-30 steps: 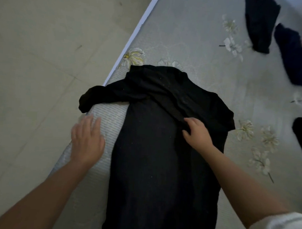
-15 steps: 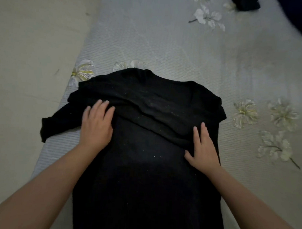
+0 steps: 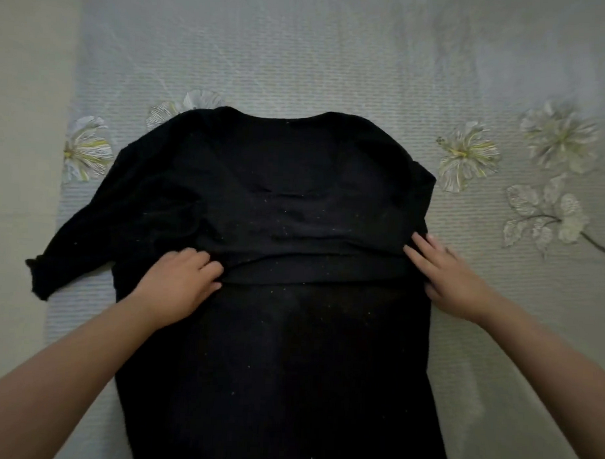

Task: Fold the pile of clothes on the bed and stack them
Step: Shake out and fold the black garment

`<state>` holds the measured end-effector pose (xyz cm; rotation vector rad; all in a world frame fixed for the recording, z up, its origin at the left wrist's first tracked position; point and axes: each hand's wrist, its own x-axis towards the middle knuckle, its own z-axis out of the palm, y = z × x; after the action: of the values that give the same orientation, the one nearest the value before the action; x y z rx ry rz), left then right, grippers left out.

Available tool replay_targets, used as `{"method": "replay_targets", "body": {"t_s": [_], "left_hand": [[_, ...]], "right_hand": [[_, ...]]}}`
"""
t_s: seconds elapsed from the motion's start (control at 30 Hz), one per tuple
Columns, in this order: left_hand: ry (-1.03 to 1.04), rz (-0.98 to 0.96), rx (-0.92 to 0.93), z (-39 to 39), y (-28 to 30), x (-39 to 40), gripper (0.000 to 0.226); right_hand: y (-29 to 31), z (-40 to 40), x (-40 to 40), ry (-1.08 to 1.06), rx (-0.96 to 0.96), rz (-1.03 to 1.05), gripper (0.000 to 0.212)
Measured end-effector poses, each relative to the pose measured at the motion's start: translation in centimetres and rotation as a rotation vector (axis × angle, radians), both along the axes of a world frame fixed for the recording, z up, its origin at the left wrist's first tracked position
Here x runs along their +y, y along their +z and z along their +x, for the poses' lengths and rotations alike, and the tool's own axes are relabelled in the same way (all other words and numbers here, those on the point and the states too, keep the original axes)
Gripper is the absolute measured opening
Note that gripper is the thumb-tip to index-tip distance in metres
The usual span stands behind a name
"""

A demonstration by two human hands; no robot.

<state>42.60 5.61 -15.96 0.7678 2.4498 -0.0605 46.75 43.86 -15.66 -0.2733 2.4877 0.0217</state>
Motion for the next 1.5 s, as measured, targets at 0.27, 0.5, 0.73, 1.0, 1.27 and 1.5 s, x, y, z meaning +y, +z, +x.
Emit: {"method": "replay_targets", "body": {"t_s": [0.27,0.5,0.73,1.0,1.27,1.5], "left_hand": [[0.455,0.129,0.476,-4.1,-0.2,-0.3,0.036],[0.67,0.18,0.281,-7.4,-0.3,-3.1,0.02],[0.604,0.0,0.249,-9.2,-0.7,-4.1,0.025],[0.389,0.099,0.585,-7.6,-0.6,-0.6,0.032],[0.304,0.051,0.36,-0.8,-2.4,-2.8,0.063],[0.368,-0.123,0.042,-2.6,-2.5,-5.9,0.08]], "right_hand": [[1.5,-9.7,0.1,-0.092,0.328,-0.246,0.046],[1.6,-15.2,0.5,-0.343,0.166,-0.309,0.017],[1.2,-18.1,0.7,-0.292,0.077,0.097,0.021],[-1.4,-13.1,-2.5,-0.236,0.607,0.073,0.042],[-2.8,-2.1,-4.6,0.049,0.246,-0.052,0.071],[-1.9,-1.8,-2.1,0.003,0.001,0.214,0.073]]}}
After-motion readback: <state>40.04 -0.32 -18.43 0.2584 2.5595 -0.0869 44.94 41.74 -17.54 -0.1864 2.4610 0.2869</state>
